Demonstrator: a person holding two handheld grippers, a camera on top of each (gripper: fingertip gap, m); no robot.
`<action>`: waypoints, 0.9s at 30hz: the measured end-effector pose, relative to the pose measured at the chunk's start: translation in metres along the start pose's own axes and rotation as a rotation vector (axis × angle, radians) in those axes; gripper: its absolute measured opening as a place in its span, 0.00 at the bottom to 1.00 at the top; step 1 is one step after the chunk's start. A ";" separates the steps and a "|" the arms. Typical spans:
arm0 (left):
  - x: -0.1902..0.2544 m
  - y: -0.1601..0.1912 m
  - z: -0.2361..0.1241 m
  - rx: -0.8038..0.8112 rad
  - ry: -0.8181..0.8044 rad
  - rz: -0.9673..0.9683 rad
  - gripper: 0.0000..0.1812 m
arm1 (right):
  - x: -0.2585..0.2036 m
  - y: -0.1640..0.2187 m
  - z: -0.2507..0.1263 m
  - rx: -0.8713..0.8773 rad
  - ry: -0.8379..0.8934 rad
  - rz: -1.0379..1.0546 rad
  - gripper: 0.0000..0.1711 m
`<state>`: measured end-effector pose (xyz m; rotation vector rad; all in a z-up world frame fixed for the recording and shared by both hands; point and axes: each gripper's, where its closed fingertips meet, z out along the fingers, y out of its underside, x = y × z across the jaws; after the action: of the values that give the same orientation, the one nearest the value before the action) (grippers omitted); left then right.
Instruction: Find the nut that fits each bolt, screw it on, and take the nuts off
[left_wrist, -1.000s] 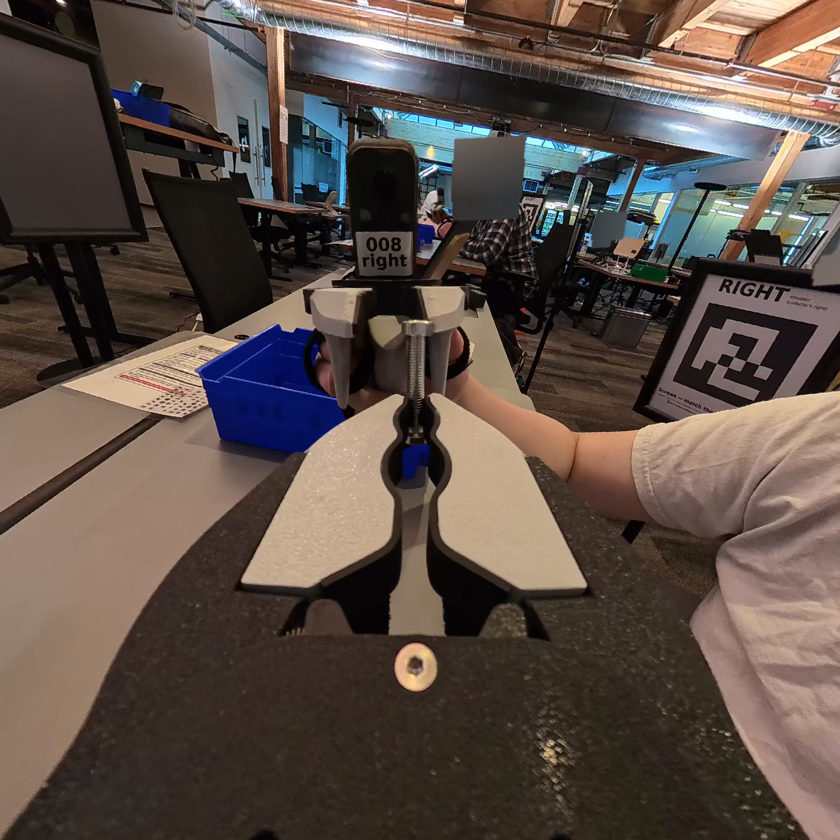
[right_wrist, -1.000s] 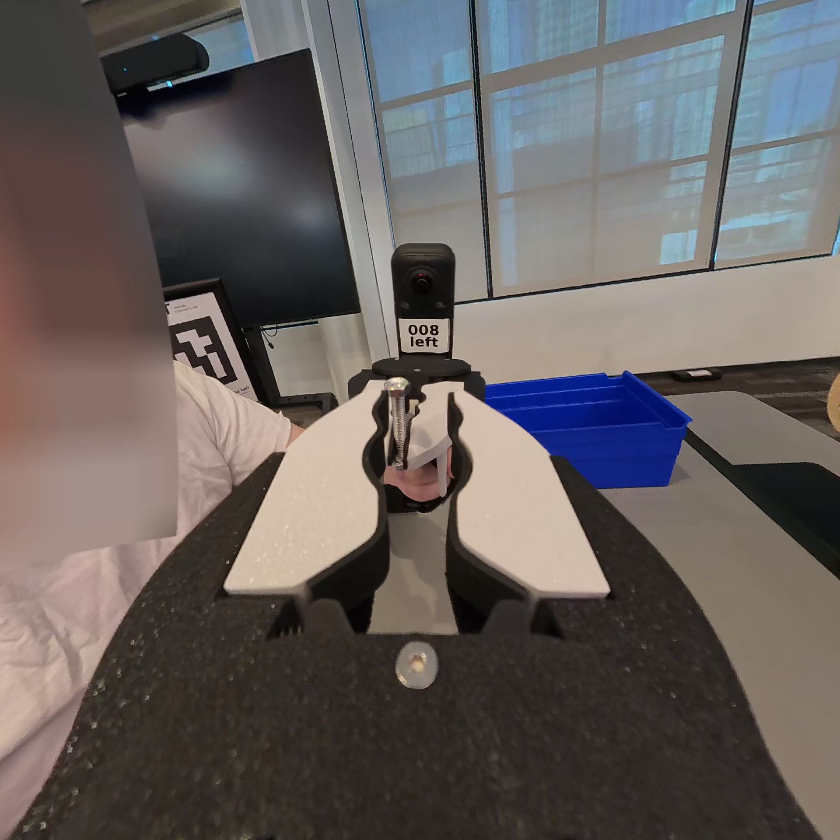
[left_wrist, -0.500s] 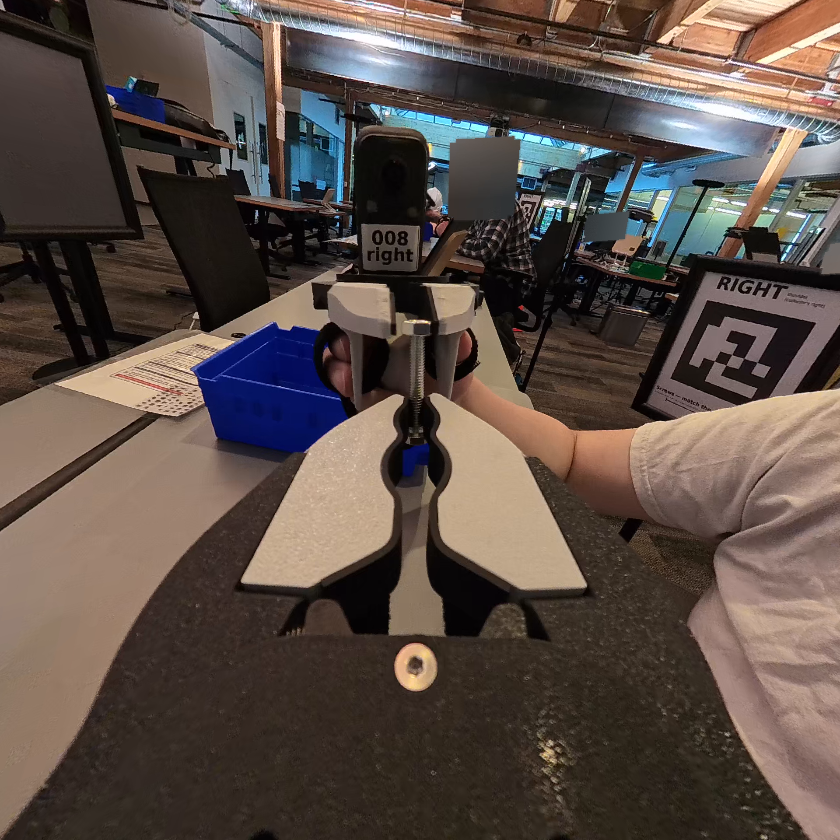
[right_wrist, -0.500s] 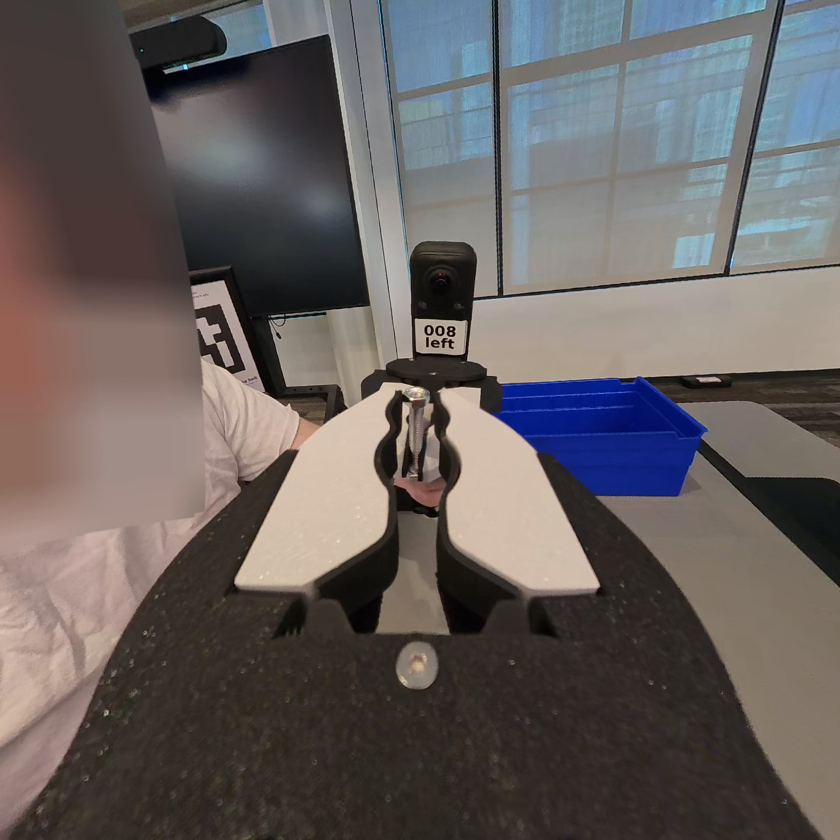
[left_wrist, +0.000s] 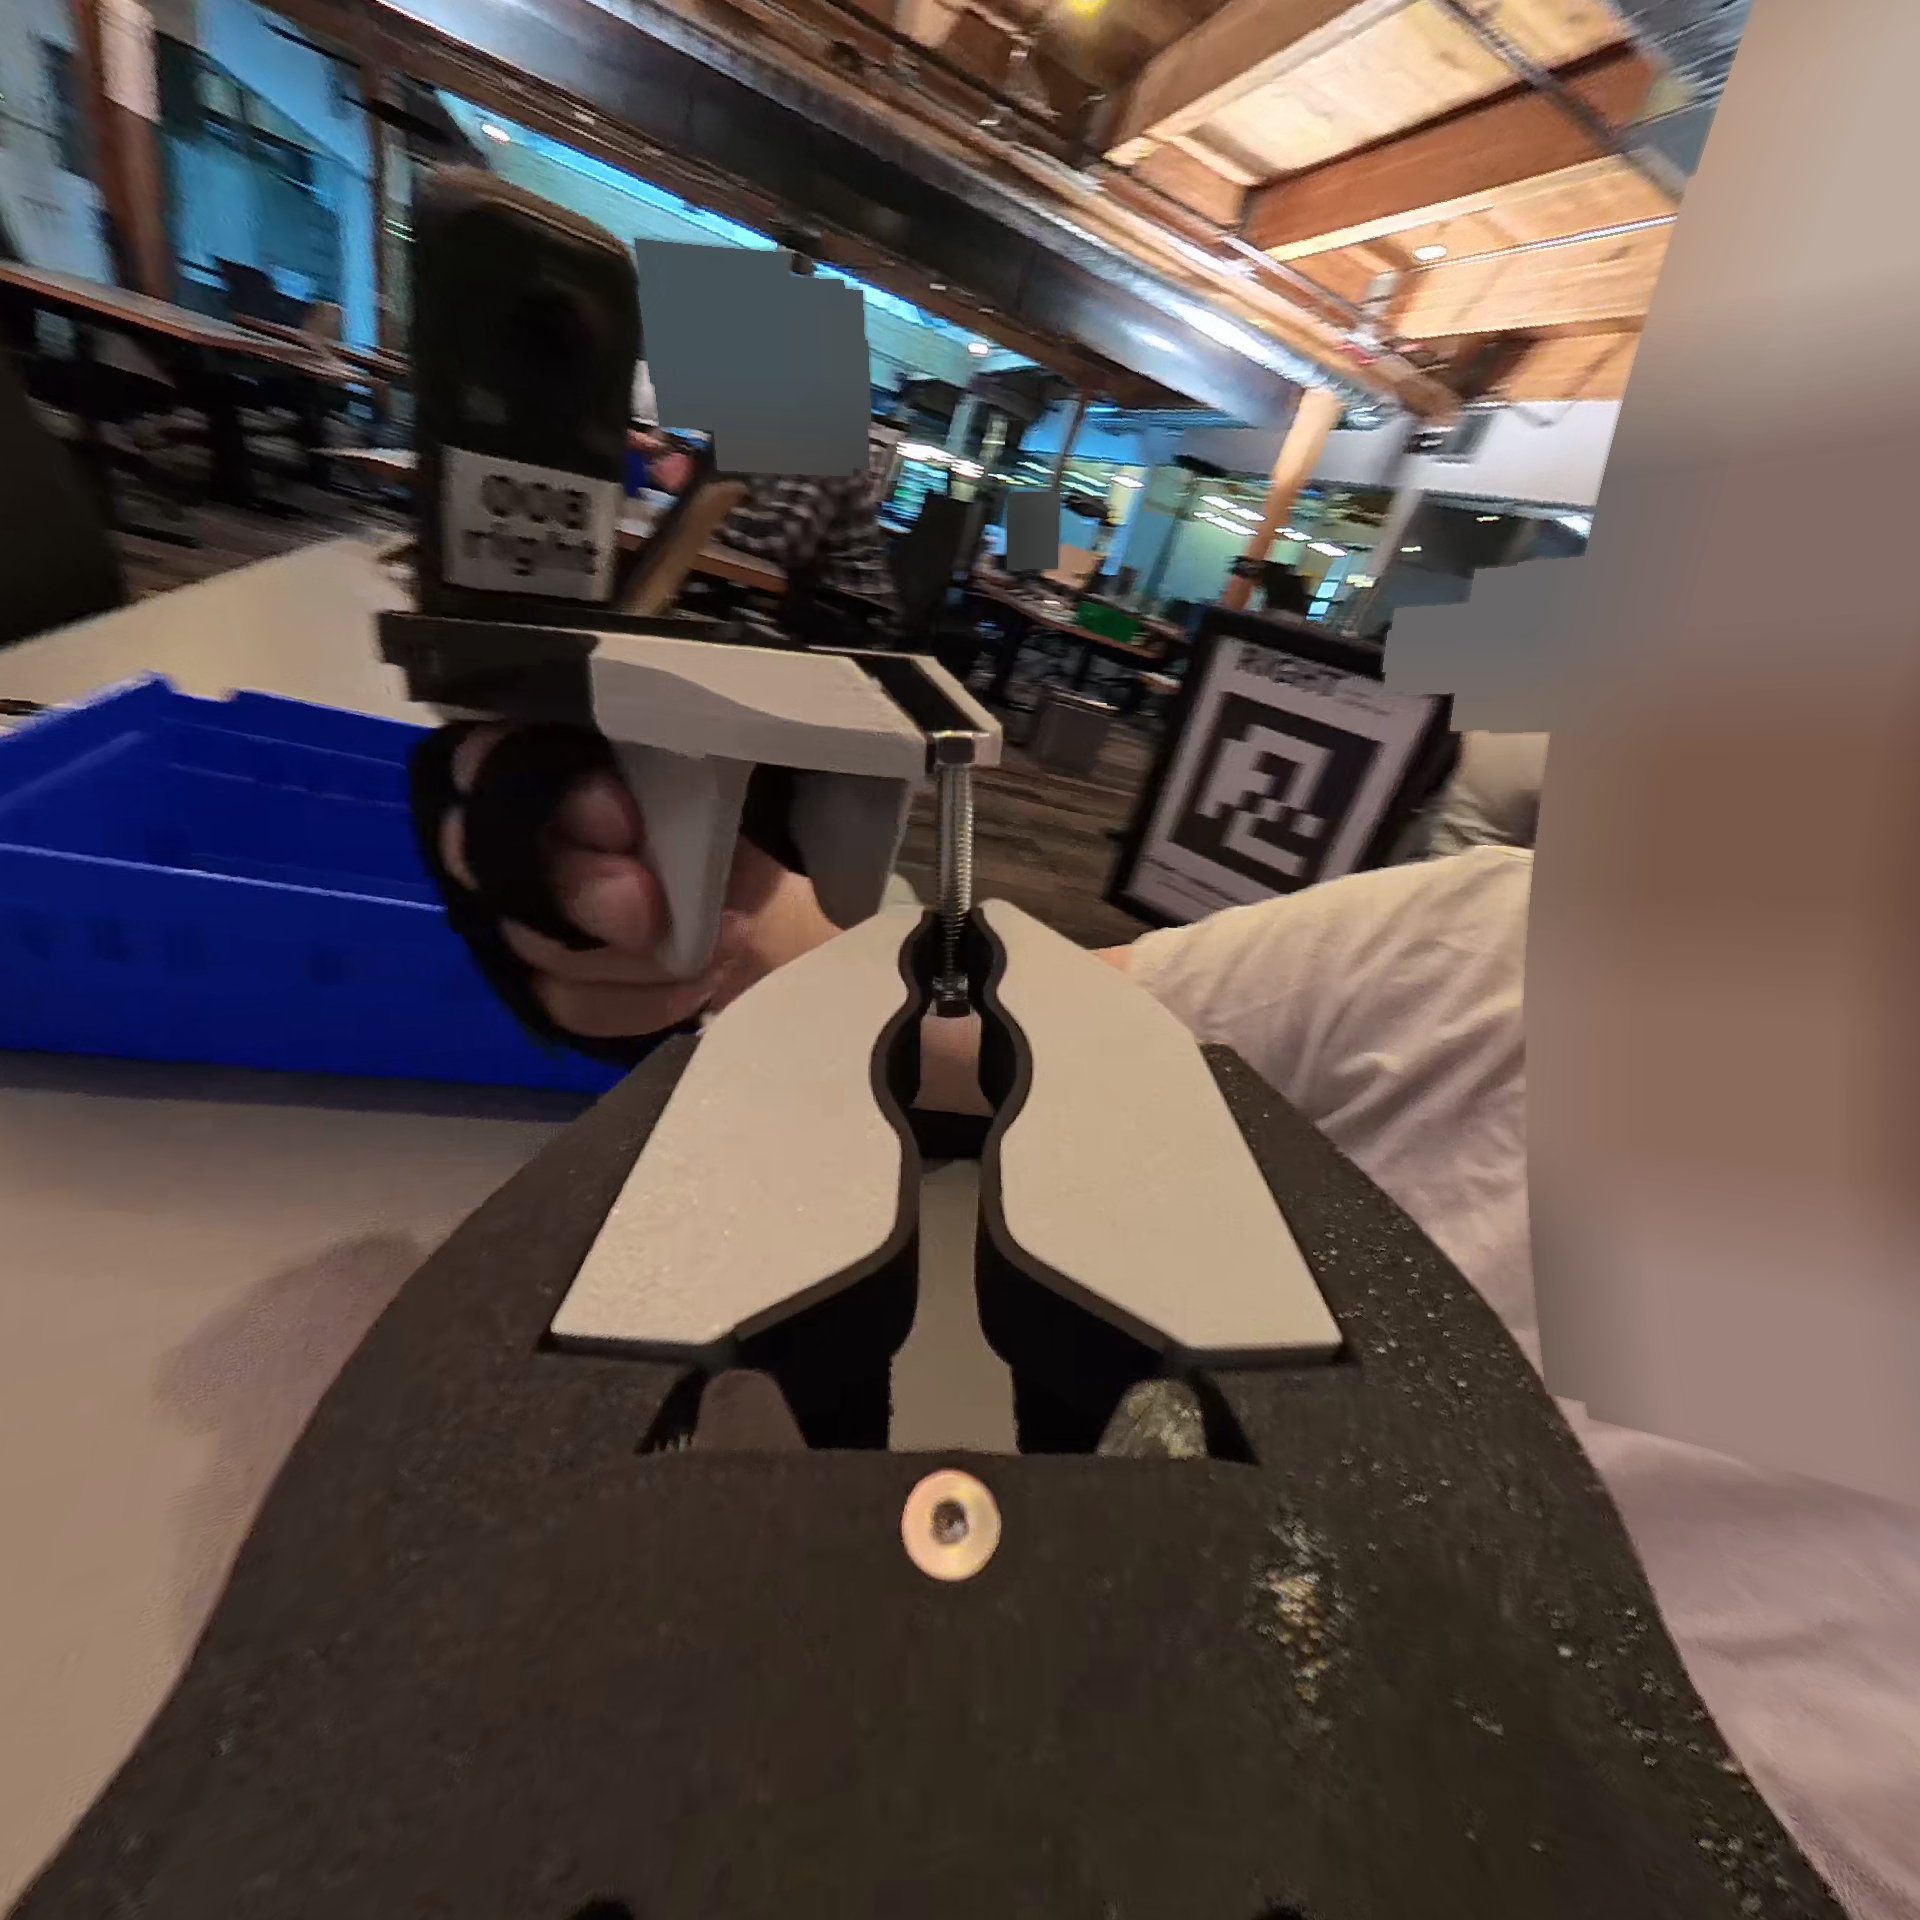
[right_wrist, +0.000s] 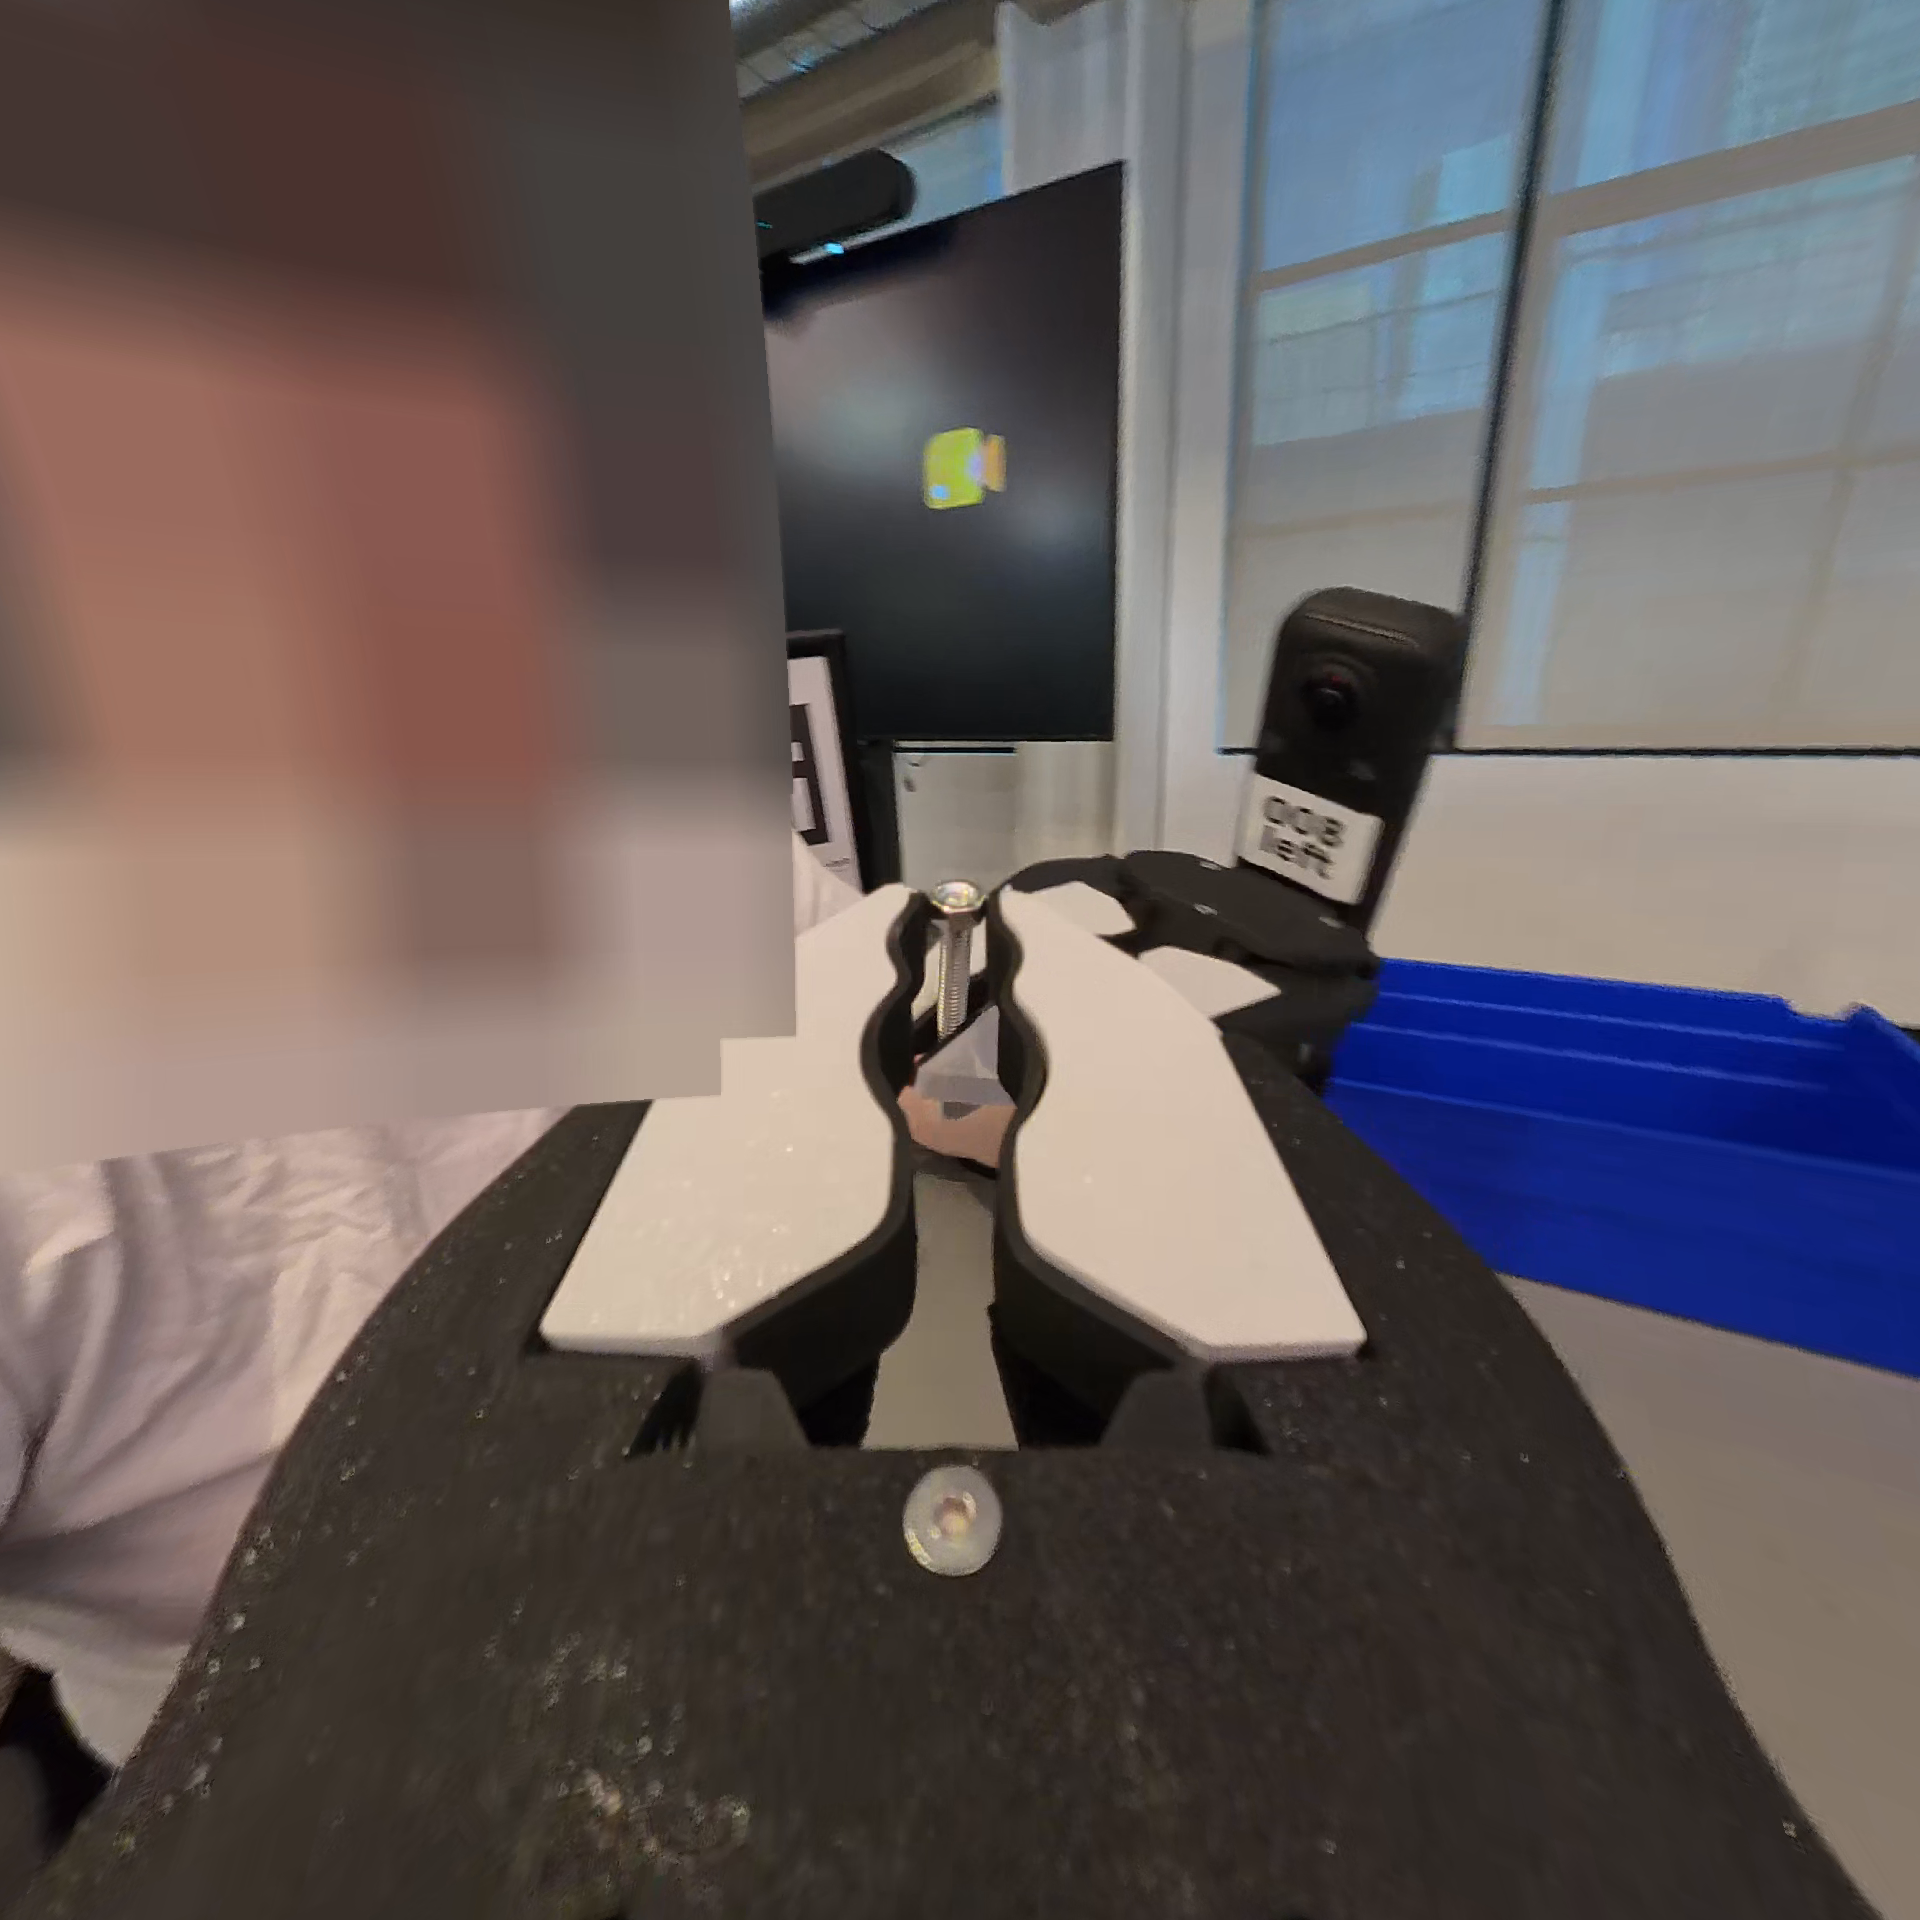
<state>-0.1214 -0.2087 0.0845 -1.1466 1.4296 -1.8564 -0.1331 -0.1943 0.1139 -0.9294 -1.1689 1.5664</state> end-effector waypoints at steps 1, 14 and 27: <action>0.005 0.002 0.002 -0.004 0.044 -0.020 0.02 | -0.005 0.001 0.001 0.005 -0.039 -0.002 0.06; -0.023 -0.012 -0.014 0.069 -0.168 0.049 0.02 | 0.022 -0.010 0.001 -0.033 0.265 -0.128 0.16; -0.030 -0.016 -0.022 0.088 -0.232 0.065 0.02 | 0.046 -0.004 -0.005 -0.039 0.391 -0.013 0.14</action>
<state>-0.1240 -0.1685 0.0888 -1.2134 1.2287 -1.6641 -0.1403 -0.1481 0.1147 -1.1879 -0.9265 1.2803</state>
